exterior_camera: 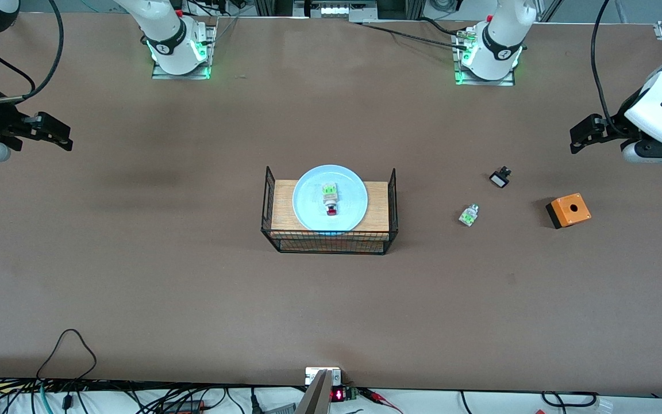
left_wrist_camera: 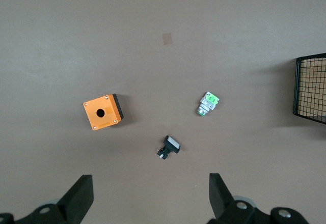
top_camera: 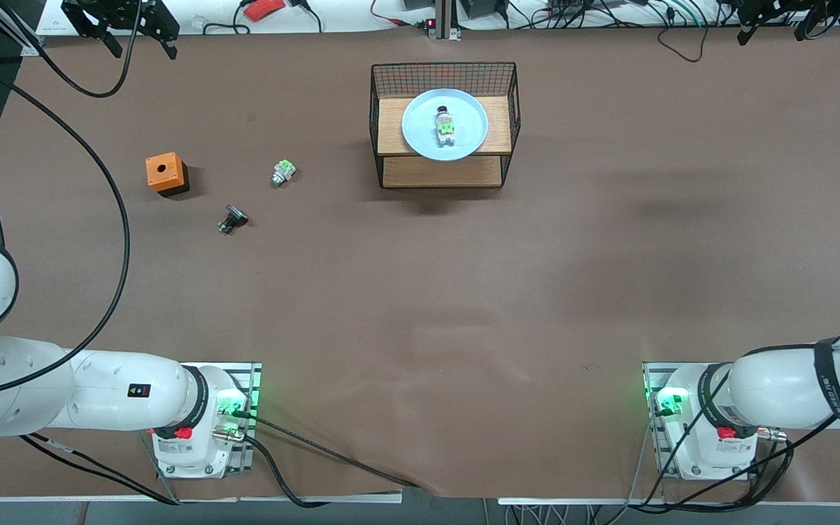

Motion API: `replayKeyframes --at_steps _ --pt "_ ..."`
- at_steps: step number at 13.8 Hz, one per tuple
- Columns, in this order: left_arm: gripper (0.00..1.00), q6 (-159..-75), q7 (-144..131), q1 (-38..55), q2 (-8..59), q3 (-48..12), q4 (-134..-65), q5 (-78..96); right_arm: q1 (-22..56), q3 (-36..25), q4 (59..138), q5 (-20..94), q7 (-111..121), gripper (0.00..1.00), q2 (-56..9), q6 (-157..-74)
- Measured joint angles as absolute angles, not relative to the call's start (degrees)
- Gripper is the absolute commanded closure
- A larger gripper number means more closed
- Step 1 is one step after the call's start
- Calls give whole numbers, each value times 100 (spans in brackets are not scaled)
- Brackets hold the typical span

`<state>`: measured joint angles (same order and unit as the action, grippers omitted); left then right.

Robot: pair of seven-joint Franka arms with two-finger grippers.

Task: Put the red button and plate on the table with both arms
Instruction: 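Reach the left gripper over the red button on the plate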

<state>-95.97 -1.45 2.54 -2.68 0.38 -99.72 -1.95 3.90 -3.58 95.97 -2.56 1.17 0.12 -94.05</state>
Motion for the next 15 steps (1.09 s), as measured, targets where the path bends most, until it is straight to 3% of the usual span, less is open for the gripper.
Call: replayKeyframes --at_steps 11,15 --pt "0 -9538 -356 379 -268 16 -9962 -21 373 -378 9572 -256 117 0 12 -9405" --pt "0 -9520 -1358 774 -239 -484 -9940 661 371 -378 9567 -256 117 0 11 -9407"
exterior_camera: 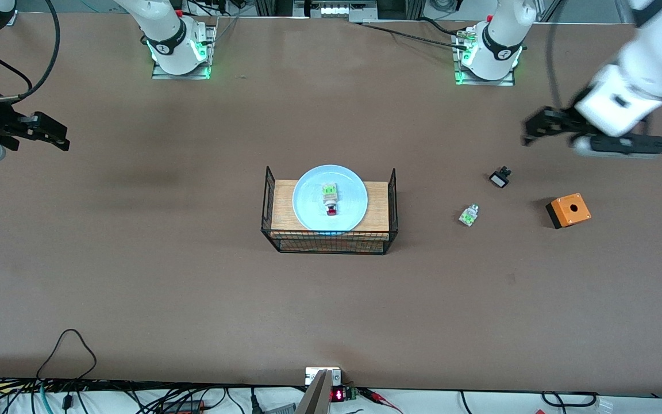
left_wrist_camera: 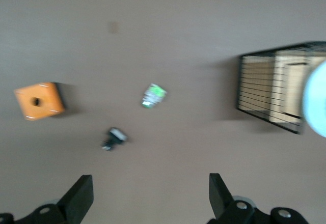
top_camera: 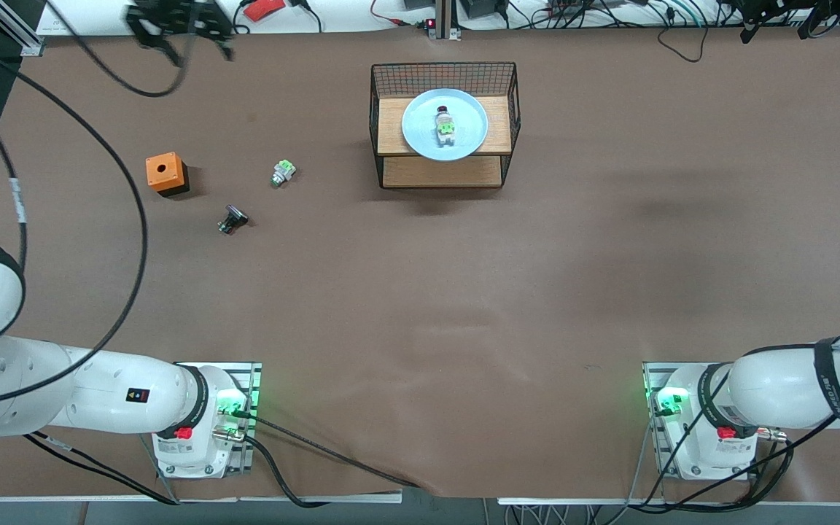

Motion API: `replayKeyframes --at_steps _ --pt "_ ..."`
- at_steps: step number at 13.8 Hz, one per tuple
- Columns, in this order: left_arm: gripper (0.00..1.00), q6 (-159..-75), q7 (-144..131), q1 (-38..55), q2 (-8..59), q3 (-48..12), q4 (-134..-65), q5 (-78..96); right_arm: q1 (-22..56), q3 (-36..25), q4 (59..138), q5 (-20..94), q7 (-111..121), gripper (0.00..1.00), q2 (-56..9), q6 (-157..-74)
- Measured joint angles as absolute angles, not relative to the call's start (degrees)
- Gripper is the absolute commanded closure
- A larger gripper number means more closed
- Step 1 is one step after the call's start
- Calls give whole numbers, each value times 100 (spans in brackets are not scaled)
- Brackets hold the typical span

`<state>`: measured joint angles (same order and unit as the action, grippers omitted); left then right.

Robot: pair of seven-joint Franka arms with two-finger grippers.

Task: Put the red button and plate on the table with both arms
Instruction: 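Reach the left gripper over the red button on the plate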

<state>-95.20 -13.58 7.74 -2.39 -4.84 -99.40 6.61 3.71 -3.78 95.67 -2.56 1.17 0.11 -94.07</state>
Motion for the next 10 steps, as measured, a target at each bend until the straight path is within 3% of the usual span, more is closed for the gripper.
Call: replayKeyframes --at_steps 6,10 --pt "0 -9757 -3735 2024 726 -808 -8973 707 370 -379 9558 -256 116 0 11 -9407" --pt "0 -10960 -3205 2297 1561 -791 -8611 1252 365 -381 9555 -256 116 0 12 -9407"
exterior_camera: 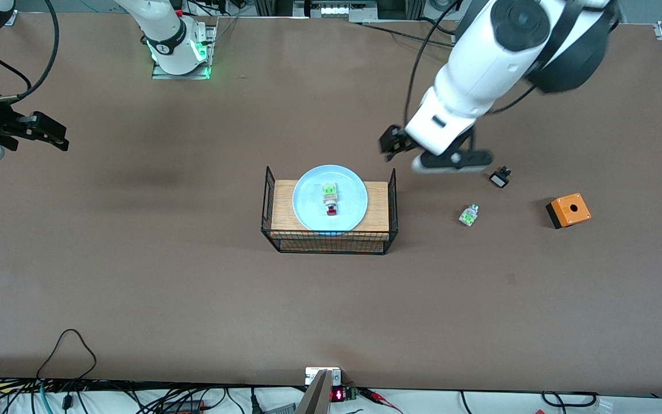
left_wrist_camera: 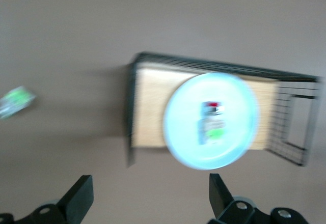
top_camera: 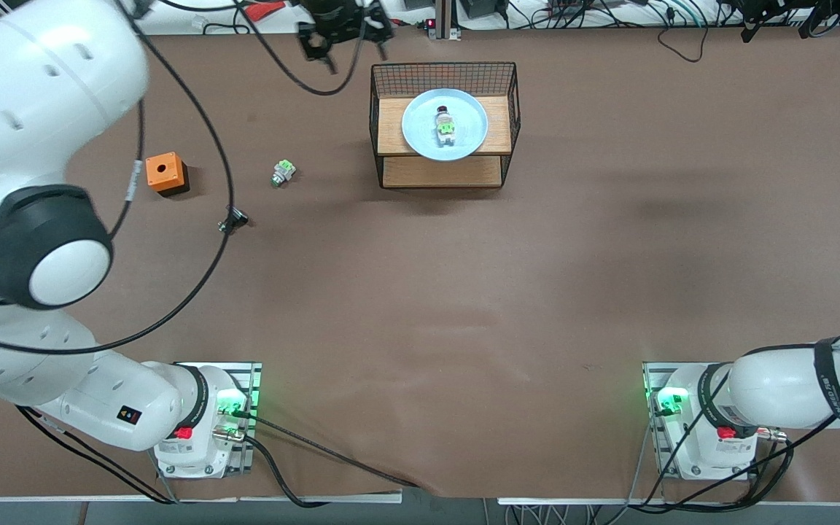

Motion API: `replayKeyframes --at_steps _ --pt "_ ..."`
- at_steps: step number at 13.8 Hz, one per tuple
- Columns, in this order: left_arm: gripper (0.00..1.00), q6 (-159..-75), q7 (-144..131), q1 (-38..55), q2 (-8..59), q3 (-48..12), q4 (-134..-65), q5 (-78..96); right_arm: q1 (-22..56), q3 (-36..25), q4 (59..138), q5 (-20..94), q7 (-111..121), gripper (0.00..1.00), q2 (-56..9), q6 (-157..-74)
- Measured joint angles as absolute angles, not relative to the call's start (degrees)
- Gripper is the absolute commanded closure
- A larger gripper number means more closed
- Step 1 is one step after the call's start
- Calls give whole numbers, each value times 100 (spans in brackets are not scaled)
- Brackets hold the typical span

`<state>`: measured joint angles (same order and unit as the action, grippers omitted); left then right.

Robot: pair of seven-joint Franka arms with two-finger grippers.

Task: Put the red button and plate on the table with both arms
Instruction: 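Reach the left gripper over the red button on the plate, then lower the left gripper and grasp the red button on the plate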

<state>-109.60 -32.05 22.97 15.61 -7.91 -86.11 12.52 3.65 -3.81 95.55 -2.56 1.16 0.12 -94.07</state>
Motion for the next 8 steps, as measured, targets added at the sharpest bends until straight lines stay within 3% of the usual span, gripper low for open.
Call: replayKeyframes --at_steps 8 --pt "0 -12378 -3184 2635 2165 -716 -8606 1841 313 -382 9555 -256 116 0 11 -9407"
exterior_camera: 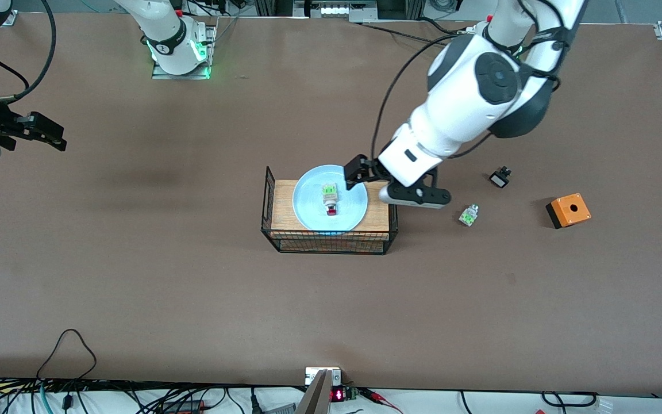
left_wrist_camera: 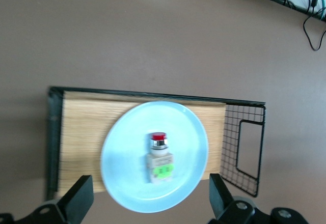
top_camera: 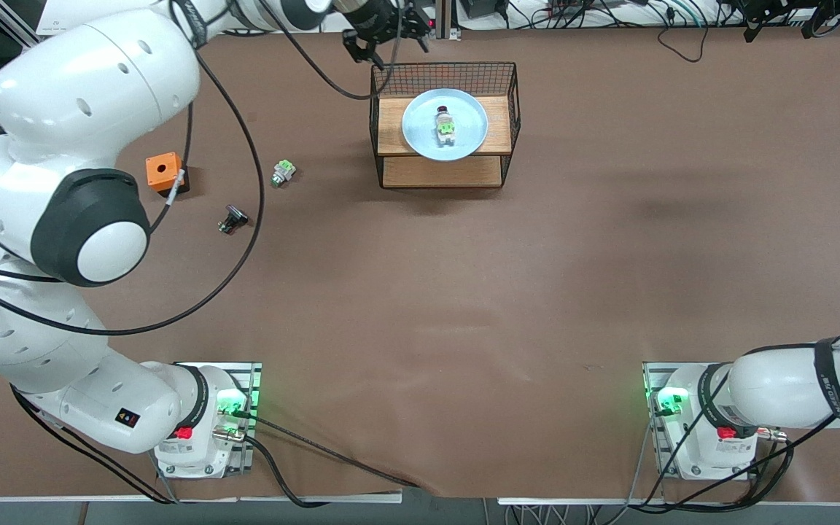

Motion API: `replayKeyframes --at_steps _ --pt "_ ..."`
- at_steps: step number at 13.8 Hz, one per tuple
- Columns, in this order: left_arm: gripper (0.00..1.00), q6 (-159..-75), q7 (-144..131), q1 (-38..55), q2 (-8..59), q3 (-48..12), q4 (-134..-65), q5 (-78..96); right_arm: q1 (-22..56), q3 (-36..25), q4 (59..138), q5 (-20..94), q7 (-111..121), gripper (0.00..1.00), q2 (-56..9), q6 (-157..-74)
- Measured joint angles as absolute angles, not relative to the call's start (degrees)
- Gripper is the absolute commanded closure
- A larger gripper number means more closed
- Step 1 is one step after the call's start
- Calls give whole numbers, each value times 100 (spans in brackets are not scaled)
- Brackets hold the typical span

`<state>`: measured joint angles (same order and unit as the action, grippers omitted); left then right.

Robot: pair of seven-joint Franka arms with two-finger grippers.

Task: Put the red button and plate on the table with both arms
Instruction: 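Lower the left gripper and grasp the red button on the plate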

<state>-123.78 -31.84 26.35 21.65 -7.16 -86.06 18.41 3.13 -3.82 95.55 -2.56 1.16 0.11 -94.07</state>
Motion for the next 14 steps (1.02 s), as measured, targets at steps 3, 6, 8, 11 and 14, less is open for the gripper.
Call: replayKeyframes --at_steps 3,6,8,11,14 --pt "0 -12595 -3812 2857 2330 -739 -8606 1681 308 -382 9555 -256 116 0 9 -9407" --pt "0 -12622 -4777 3192 2621 -767 -8600 662 307 -382 9555 -256 116 0 6 -9407" --pt "0 -12706 -5582 3485 2901 -774 -8546 24 305 -381 9555 -256 116 0 3 -9407" --pt "0 -12743 -6172 3693 3208 -775 -8397 -554 304 -382 9555 -256 116 0 1 -9407" --pt "0 -12779 -6316 3799 3378 -775 -8374 -1145 304 -381 9555 -256 116 0 0 -9407"
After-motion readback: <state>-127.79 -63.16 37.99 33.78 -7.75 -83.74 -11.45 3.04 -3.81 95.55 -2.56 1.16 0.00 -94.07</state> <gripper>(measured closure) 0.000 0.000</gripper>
